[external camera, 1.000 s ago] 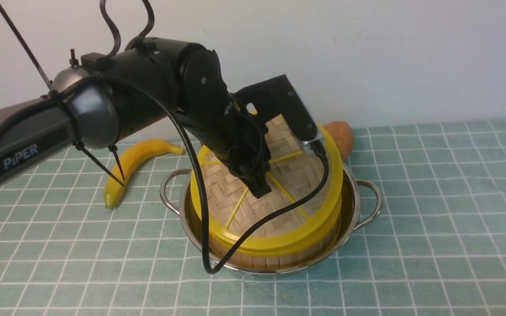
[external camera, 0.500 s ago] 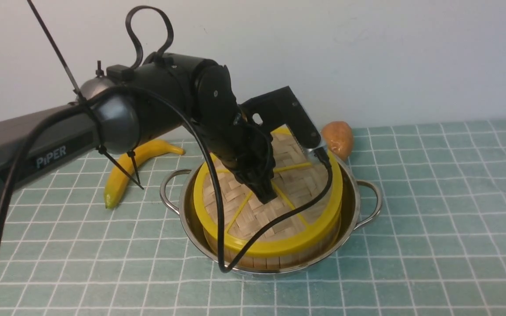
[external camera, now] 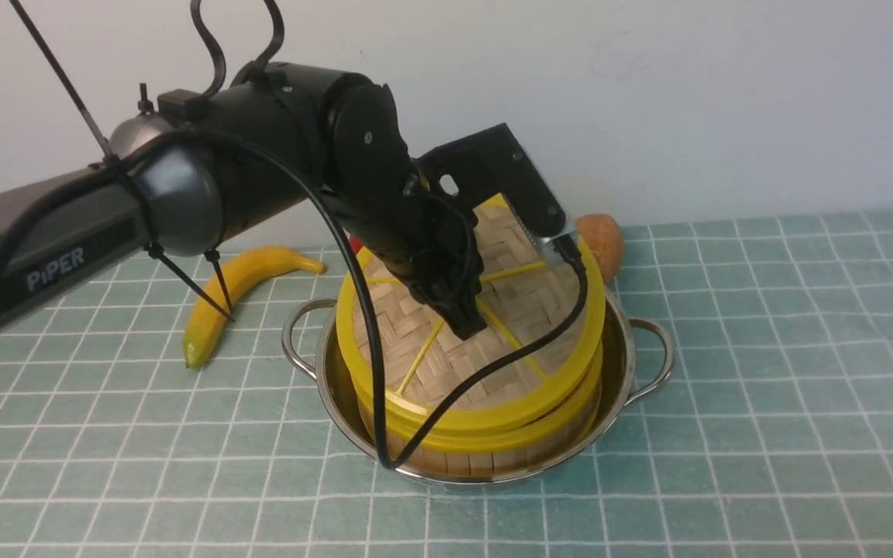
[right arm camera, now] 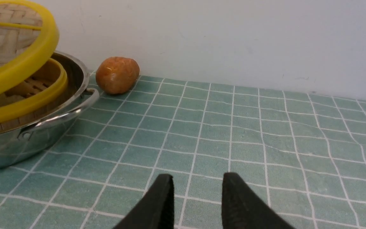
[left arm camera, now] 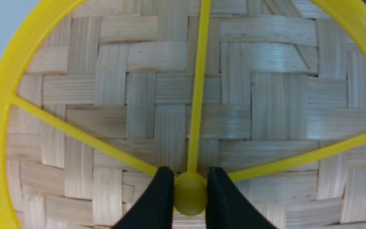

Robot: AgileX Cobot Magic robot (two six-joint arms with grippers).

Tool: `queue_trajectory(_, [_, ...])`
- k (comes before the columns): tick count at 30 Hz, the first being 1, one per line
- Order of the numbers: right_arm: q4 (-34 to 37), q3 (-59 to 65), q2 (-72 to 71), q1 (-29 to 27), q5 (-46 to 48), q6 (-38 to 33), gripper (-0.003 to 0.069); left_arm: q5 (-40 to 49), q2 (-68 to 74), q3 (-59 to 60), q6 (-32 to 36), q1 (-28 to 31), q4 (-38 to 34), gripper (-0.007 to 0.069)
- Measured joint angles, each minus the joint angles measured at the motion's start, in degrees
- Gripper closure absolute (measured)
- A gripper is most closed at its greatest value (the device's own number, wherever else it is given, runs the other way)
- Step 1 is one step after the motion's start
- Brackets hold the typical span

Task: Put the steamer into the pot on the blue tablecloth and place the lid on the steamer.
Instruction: 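Place the yellow bamboo steamer lid onto the steamer in the pot with the left gripper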

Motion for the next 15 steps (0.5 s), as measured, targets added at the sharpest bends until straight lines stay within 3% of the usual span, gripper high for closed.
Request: queue_trajectory(15, [0.0,0.0,0.0,0.0,0.0,0.0,0.0419,3.1,0.2,-0.9,-0.1,0.0,0.0,0.0508])
